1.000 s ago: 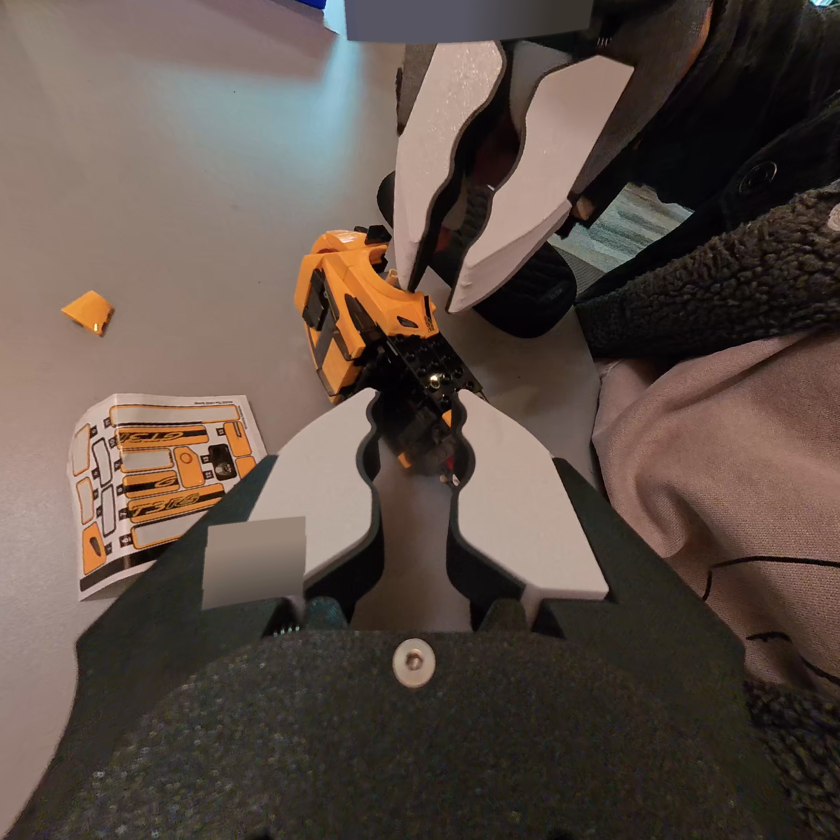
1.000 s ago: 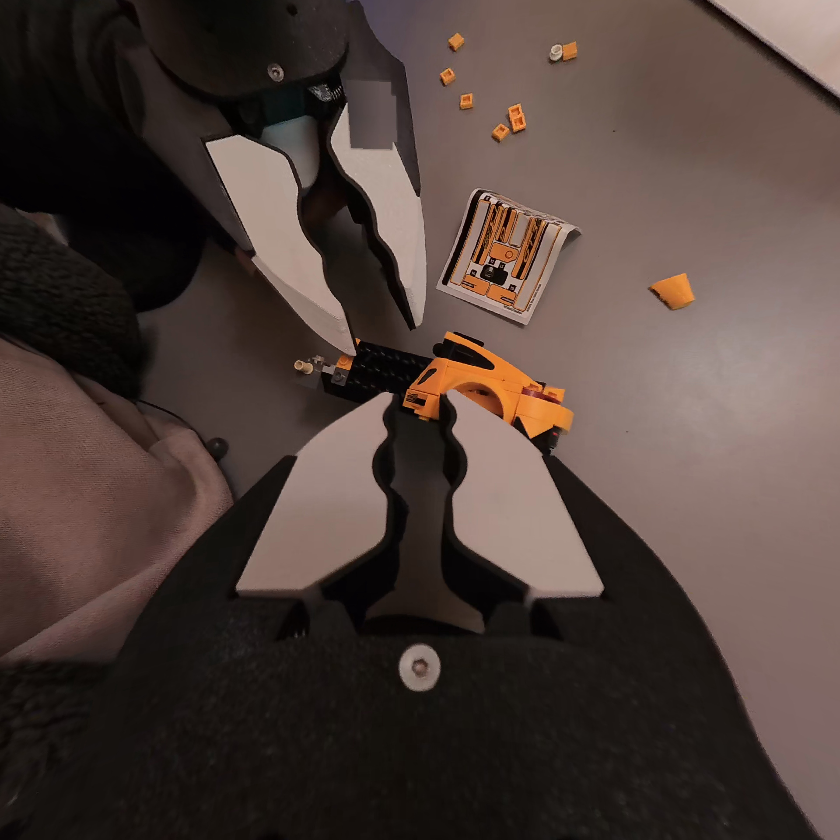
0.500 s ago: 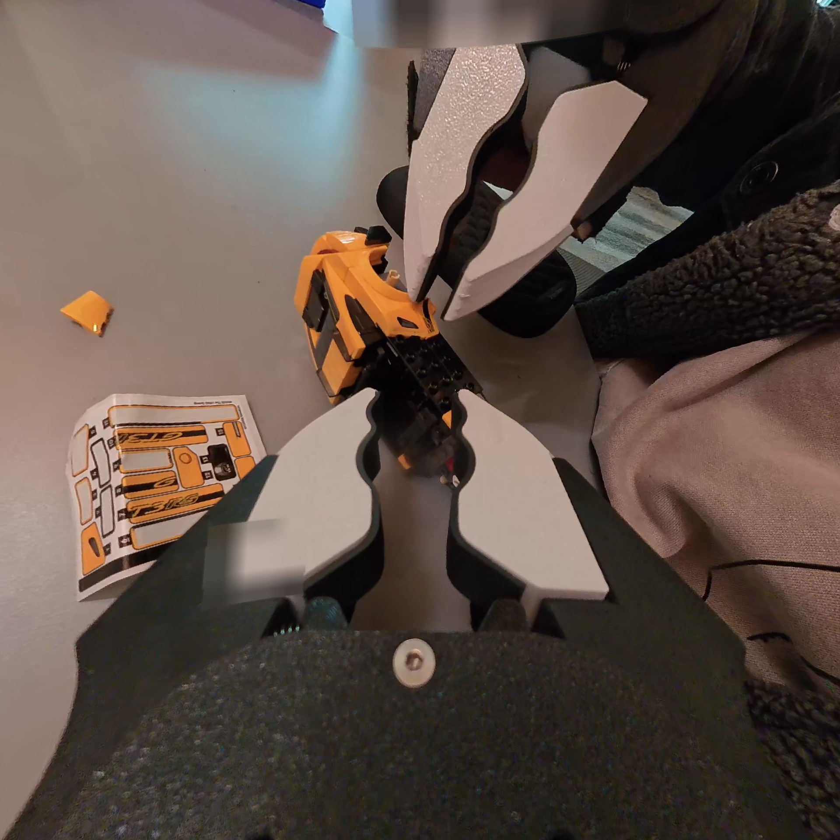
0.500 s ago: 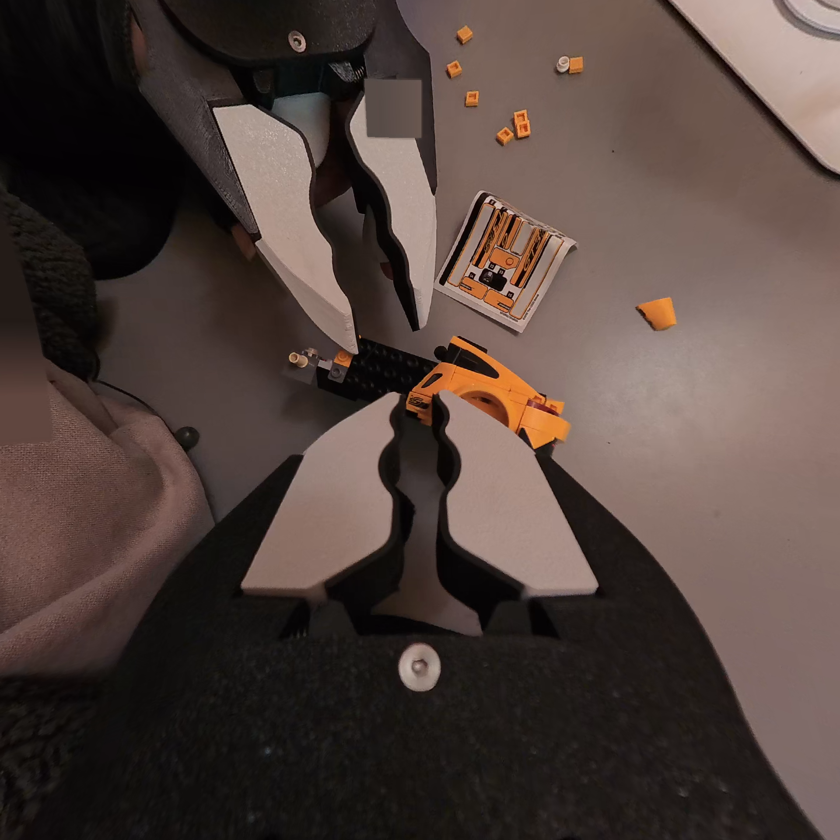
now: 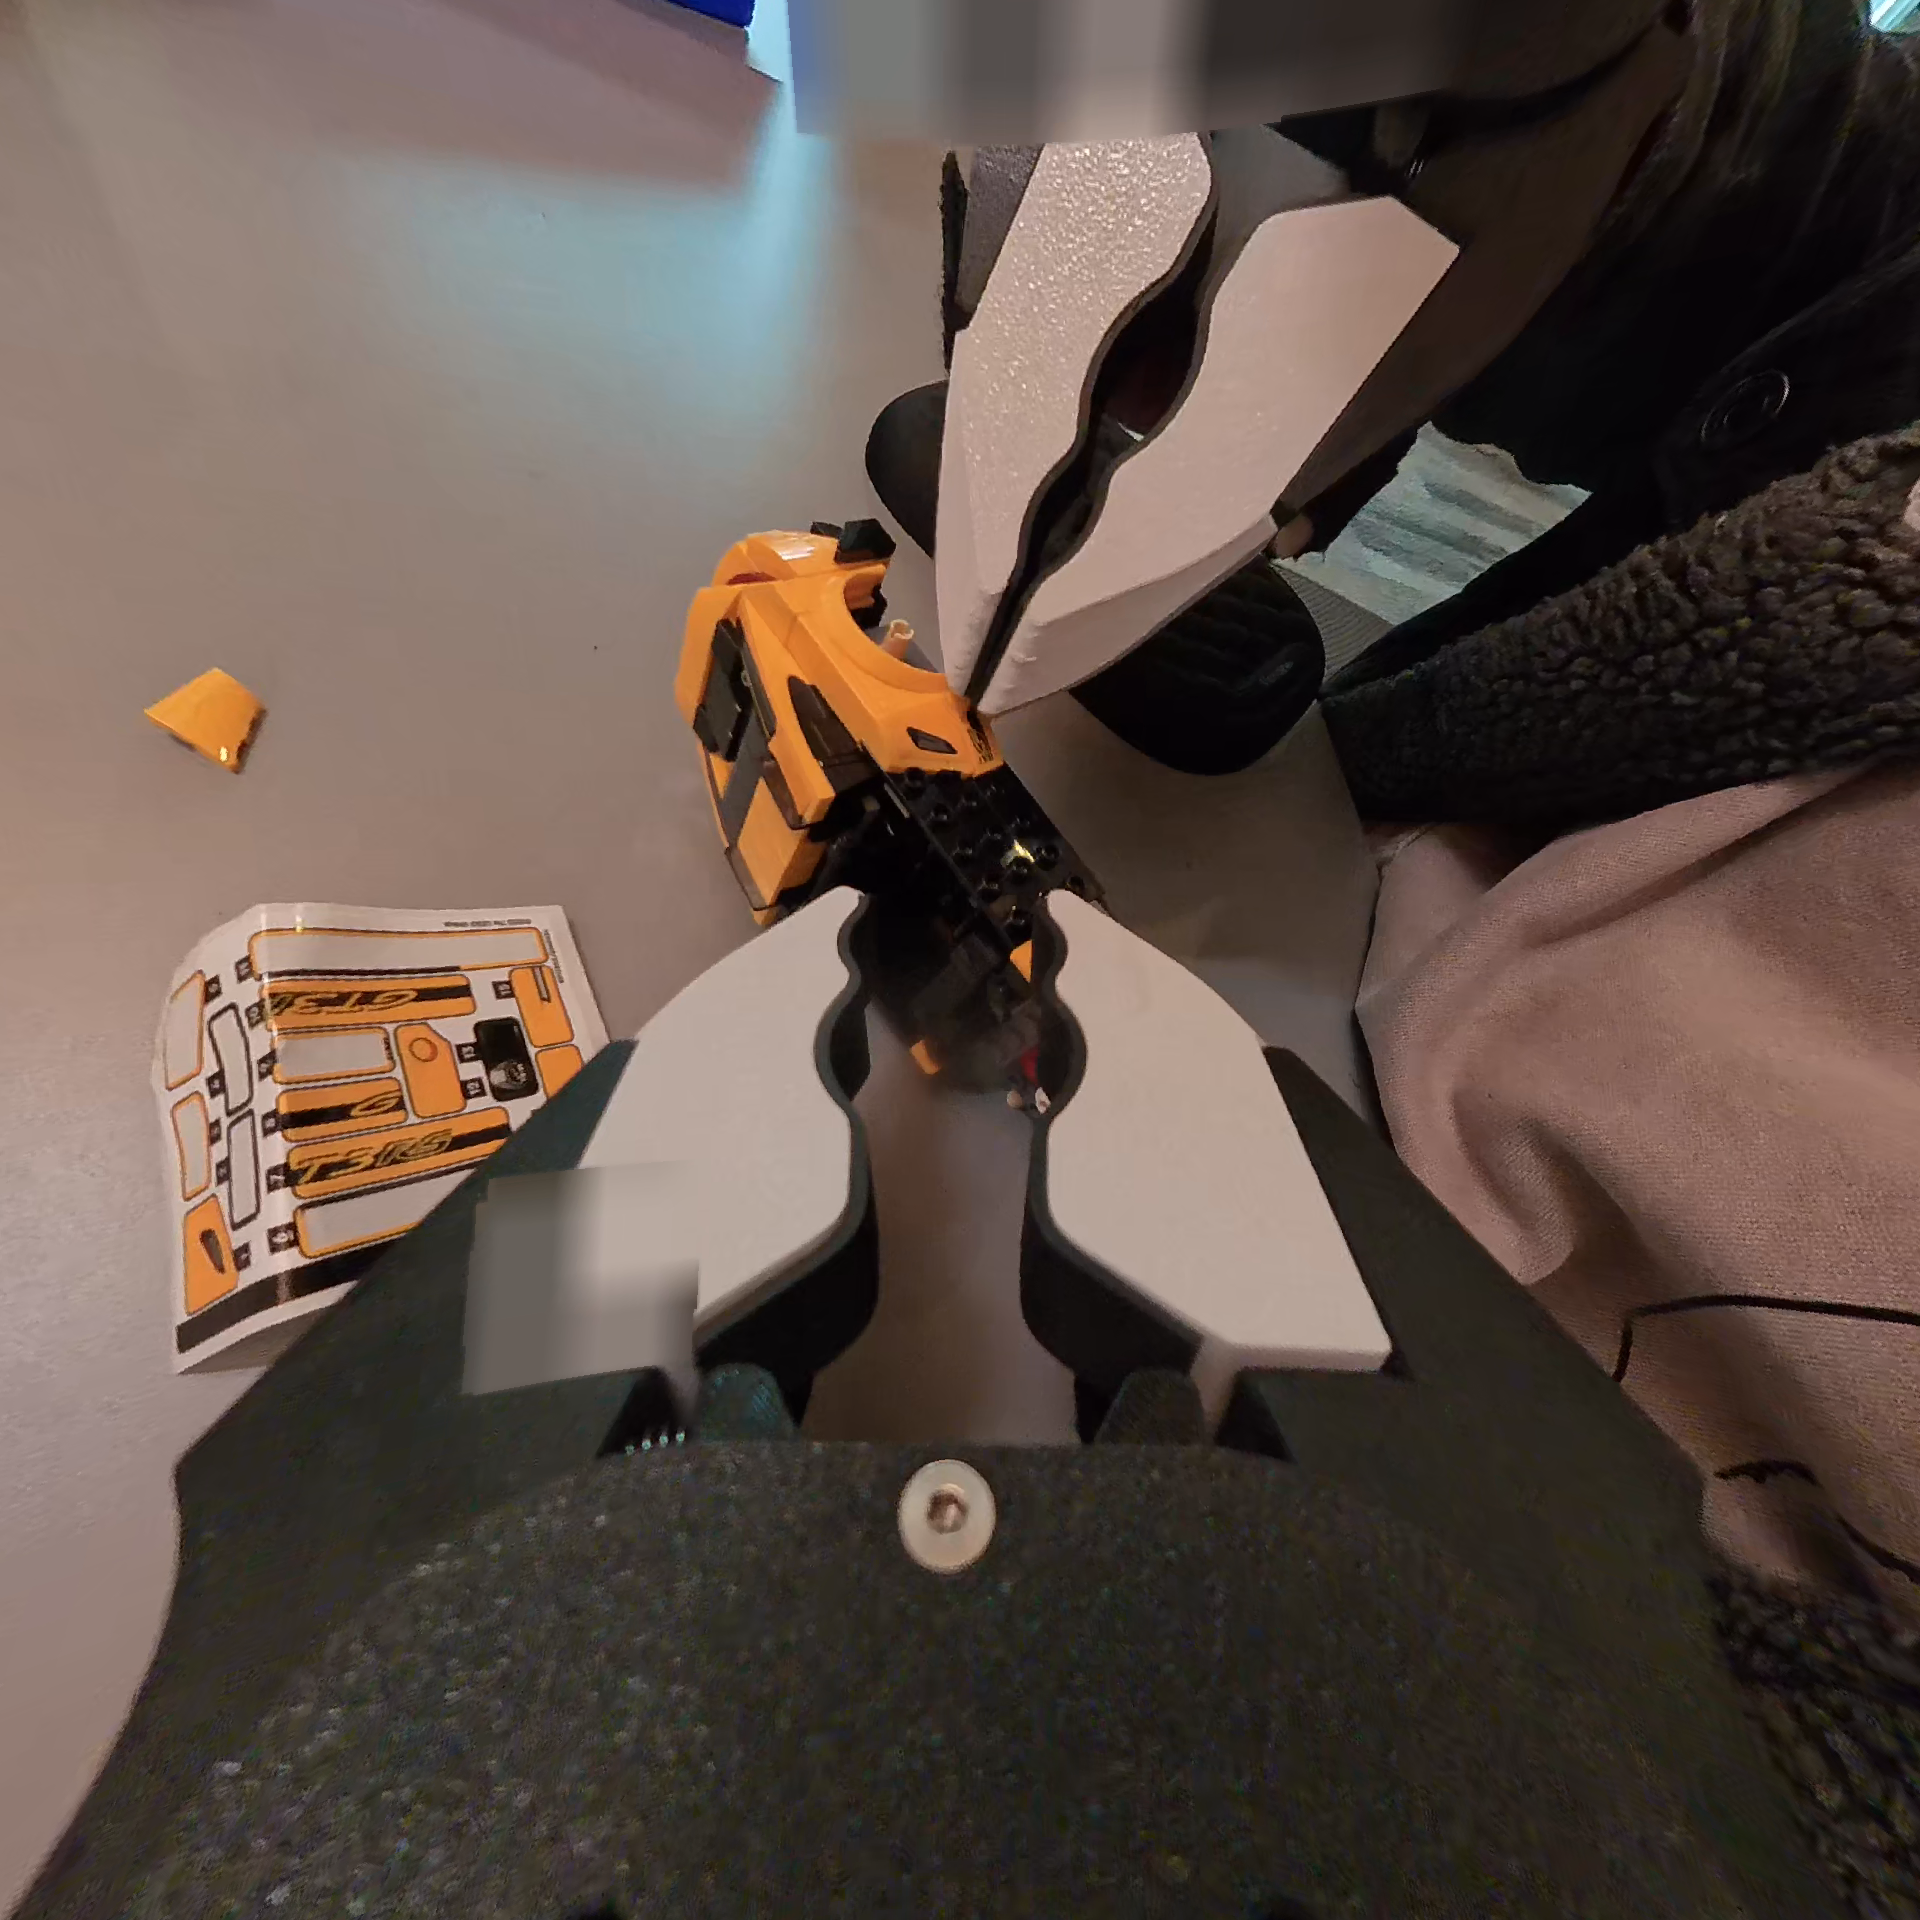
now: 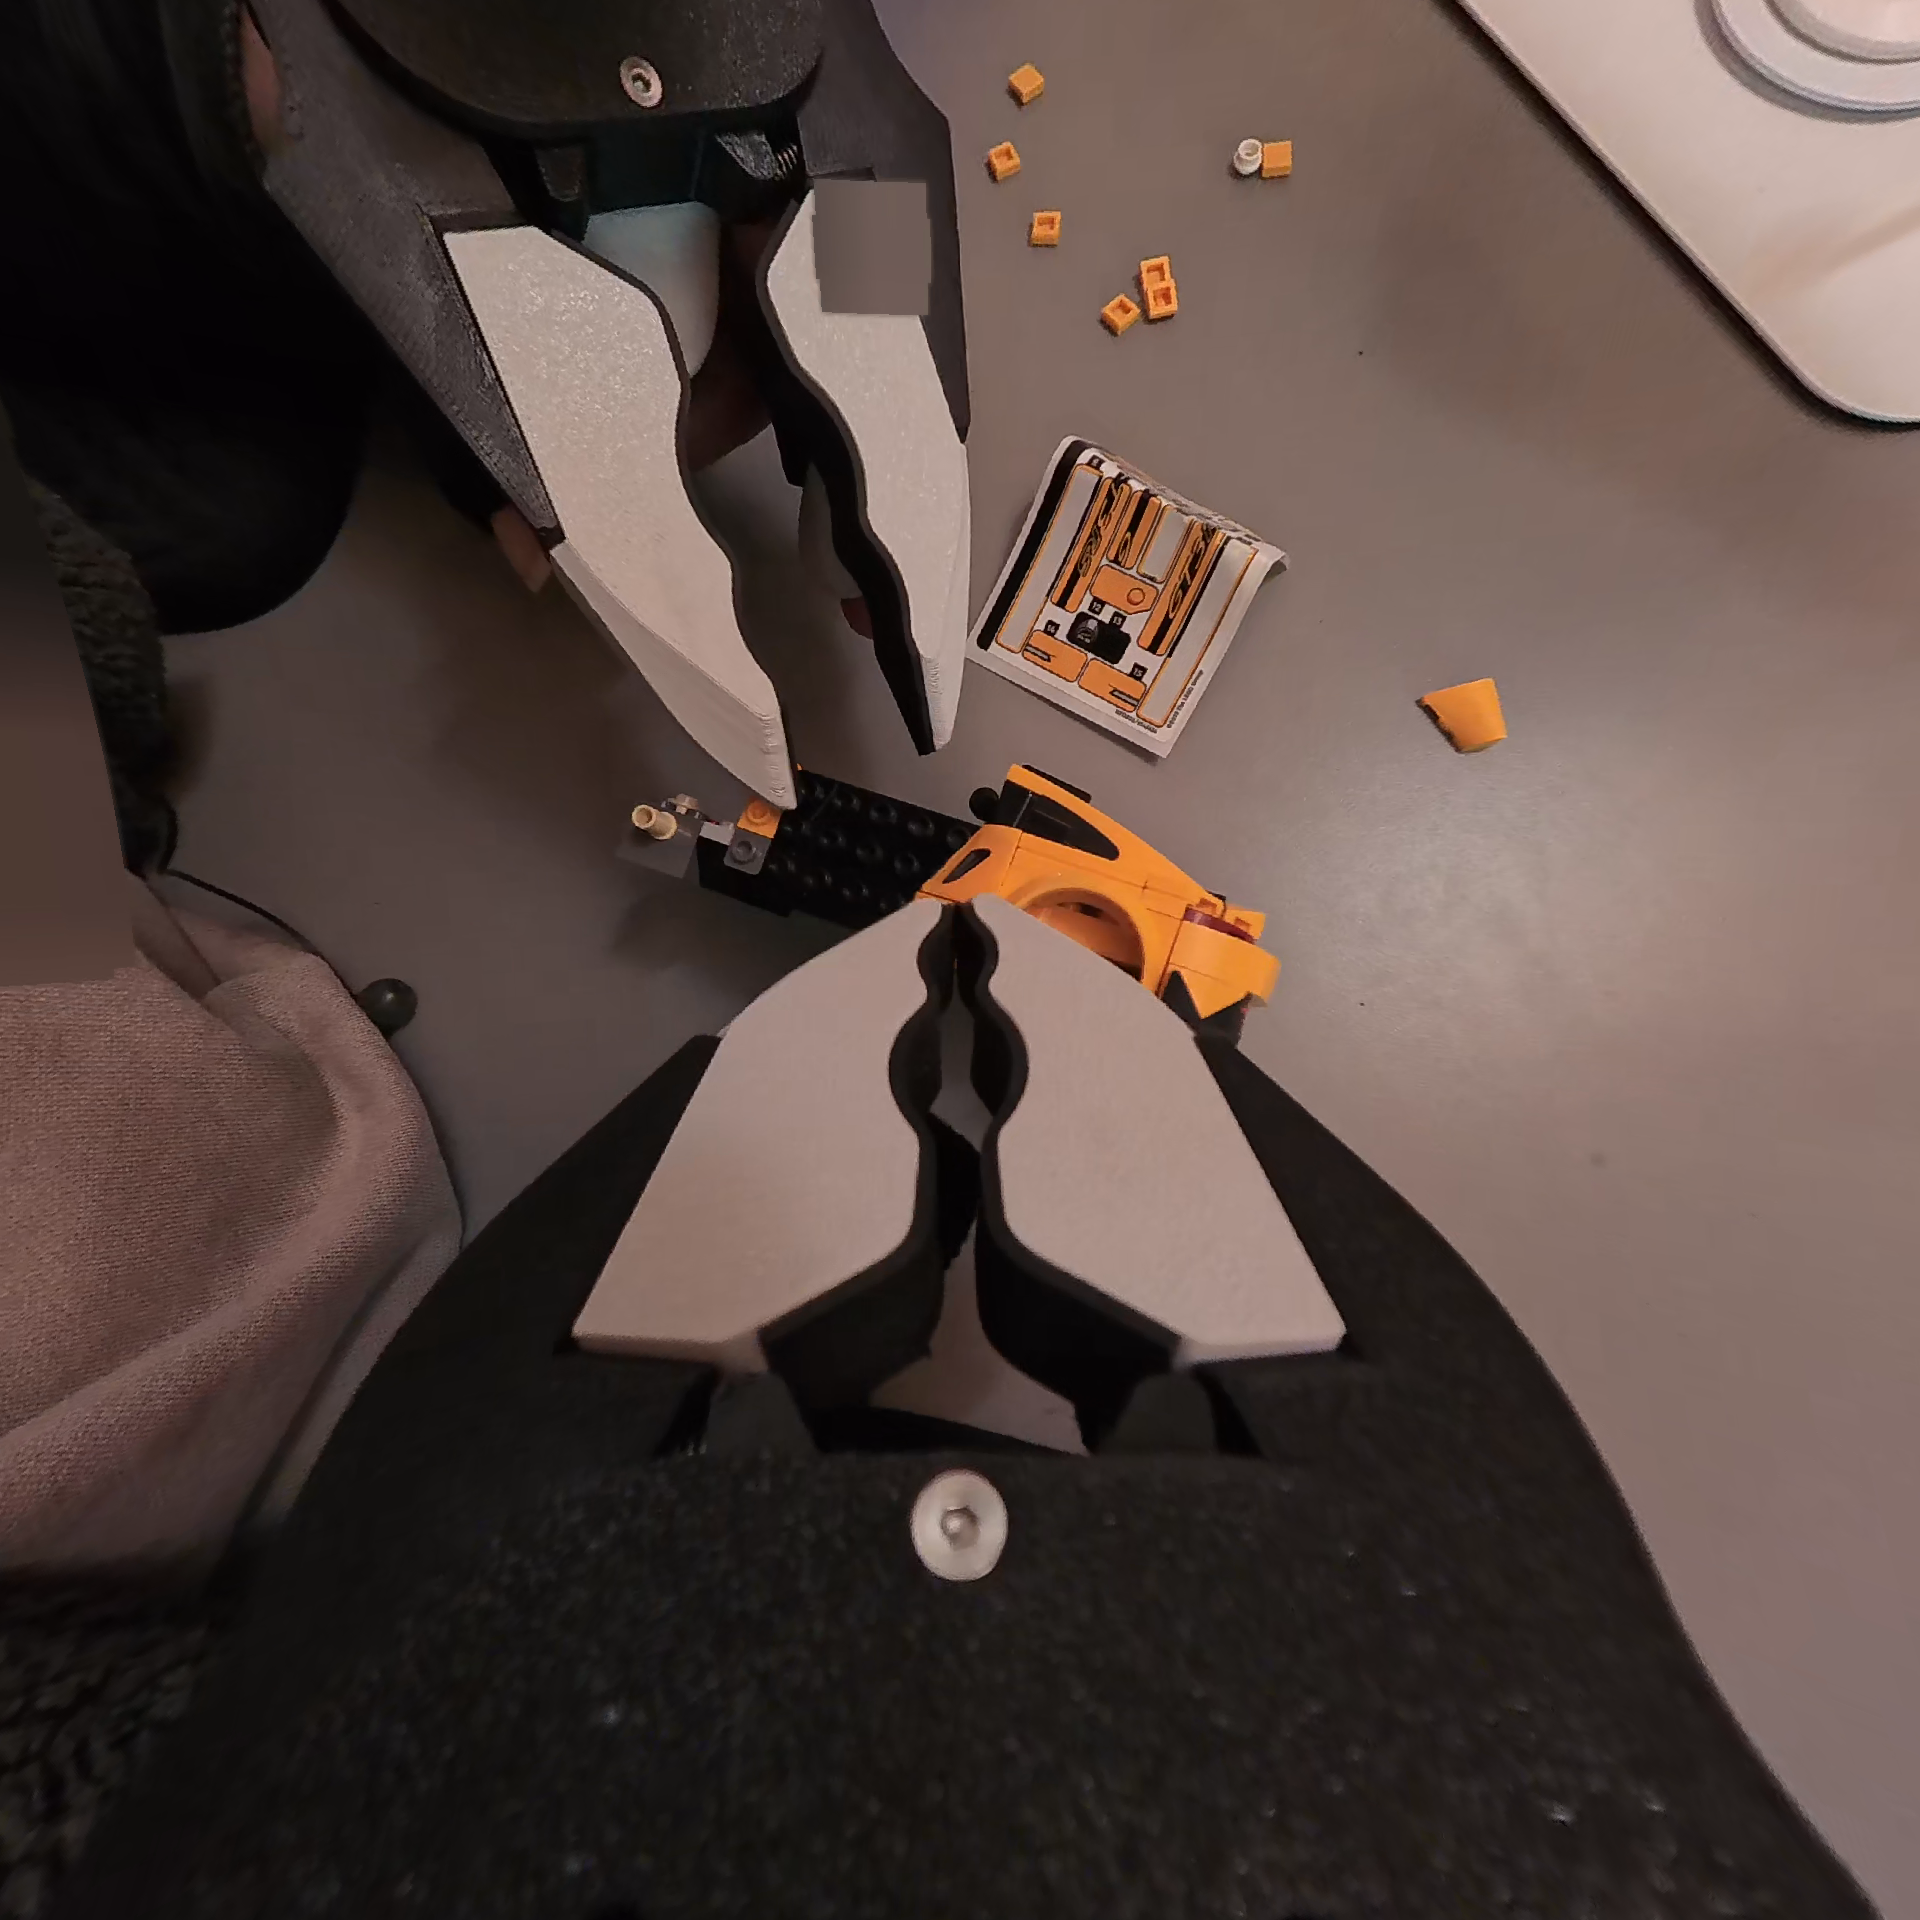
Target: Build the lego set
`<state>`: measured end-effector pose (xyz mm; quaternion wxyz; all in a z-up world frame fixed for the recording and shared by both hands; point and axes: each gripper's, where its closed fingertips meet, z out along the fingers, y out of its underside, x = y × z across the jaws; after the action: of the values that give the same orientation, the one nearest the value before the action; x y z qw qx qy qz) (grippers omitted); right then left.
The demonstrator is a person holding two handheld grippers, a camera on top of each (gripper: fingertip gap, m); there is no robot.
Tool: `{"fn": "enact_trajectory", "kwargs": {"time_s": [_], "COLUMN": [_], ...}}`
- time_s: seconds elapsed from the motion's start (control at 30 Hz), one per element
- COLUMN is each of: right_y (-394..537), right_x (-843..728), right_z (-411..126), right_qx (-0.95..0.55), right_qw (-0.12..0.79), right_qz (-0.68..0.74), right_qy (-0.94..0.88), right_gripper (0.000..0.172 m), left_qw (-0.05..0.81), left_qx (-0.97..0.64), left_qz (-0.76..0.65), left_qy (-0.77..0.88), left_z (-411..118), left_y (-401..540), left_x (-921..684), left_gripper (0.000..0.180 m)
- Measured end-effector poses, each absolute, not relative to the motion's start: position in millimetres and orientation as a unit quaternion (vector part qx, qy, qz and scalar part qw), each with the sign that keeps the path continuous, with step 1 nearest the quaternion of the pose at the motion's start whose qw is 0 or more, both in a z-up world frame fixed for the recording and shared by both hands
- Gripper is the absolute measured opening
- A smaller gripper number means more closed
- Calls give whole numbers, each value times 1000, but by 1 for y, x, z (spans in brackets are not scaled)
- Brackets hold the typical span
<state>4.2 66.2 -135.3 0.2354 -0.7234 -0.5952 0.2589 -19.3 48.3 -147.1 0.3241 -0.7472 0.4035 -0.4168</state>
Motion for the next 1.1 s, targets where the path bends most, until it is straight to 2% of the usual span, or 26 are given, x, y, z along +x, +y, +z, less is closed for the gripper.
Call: {"fn": "enact_trajectory", "kwargs": {"time_s": [0.77,1.1], "right_y": [47,48], "right_x": [1,1], "right_z": [-136,-113], "right_qx": [-727,-734], "right_qw": [221,222], "right_qz": [319,396], "right_qy": [-567,-505], "right_gripper": [0,0], "left_qw": [333,336], "left_qx": [-772,-771], "left_qz": [-398,-398], "left_qy": [367,366], "left_z": [-146,-144], "left_y": [45,46], "left_x": [-9,-10], "left_gripper": [20,22]}}
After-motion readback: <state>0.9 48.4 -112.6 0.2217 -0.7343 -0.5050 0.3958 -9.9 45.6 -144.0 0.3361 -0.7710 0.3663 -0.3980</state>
